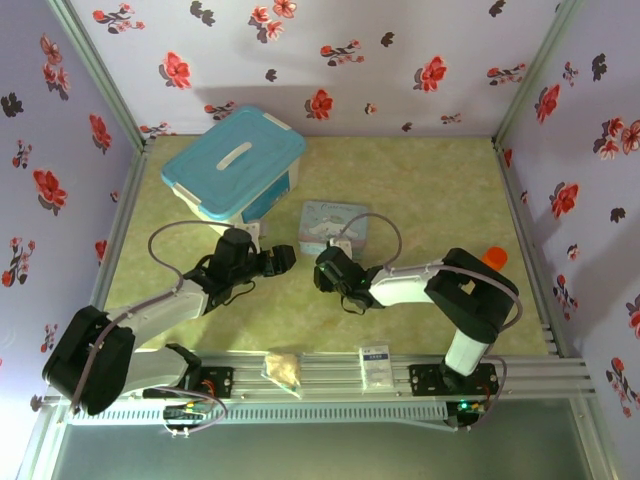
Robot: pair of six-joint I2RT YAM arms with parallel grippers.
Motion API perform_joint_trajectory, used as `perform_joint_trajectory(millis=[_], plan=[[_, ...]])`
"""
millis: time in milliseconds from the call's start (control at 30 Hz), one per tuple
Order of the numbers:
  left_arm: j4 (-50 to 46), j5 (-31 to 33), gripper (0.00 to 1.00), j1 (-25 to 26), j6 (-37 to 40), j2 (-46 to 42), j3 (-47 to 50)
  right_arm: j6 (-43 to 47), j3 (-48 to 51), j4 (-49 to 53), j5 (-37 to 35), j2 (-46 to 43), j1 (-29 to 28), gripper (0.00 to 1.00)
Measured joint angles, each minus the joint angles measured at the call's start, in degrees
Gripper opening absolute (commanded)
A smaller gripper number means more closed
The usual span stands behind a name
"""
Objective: Unlock a padlock with a key
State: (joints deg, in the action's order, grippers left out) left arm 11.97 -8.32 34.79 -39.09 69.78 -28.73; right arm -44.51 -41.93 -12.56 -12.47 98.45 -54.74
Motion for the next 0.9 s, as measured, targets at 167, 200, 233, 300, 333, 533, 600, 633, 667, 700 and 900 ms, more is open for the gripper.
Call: perform_joint_trajectory(millis=[167,200,233,300,333,533,600,633,667,700,900], plan=[[-0.35,0.20,0.75,0.63,0.17,0.13,-0.28,-5.22,4.72,-6.58,-0.20,-1.70,-0.04,0.21],[-0.55,0.20,0.75,0.66,0.31,0.44,-0.72,-6.12,5.55,-7.61,-0.22,-2.08,-0.07,0.20],[-0.70,0.20,0.75,0.74,0.48,0.94,-1.44,-6.78,6.12,-8.39,-0.24,-2.34,-0.07,0.18],[-0.83,0.33,0.75,0.74,0.70,1.88,-3.08,-7.91,6.69,-9.49,-0.22,-2.64,-0.07,0.15],[-0.79,0.33,0.75,0.74,0.87,2.38,-4.02,-8.26,6.88,-9.77,-0.22,-2.71,-0.07,0.14],[-1.62,1.16,0.74,1.09,2.71,5.09,-8.33,-10.36,9.07,-13.42,-0.33,-2.89,-0.07,0.03],[-2.40,2.82,0.76,2.03,4.24,5.68,-9.84,-11.69,10.75,-16.17,-0.15,-3.02,0.22,0.02],[-2.64,3.45,0.76,2.47,5.03,6.08,-10.64,-12.76,11.98,-18.34,0.20,-3.02,0.59,0.02],[-2.78,3.82,0.76,2.73,5.51,6.60,-11.39,-13.53,13.03,-20.24,0.66,-3.02,0.90,0.01],[-2.89,4.22,0.77,2.95,6.29,7.52,-12.52,-14.67,14.40,-22.67,1.20,-2.97,1.31,0.01],[-2.80,5.79,0.77,3.10,10.32,17.75,-20.28,-19.26,20.00,-37.92,4.17,-0.24,3.13,0.01]])
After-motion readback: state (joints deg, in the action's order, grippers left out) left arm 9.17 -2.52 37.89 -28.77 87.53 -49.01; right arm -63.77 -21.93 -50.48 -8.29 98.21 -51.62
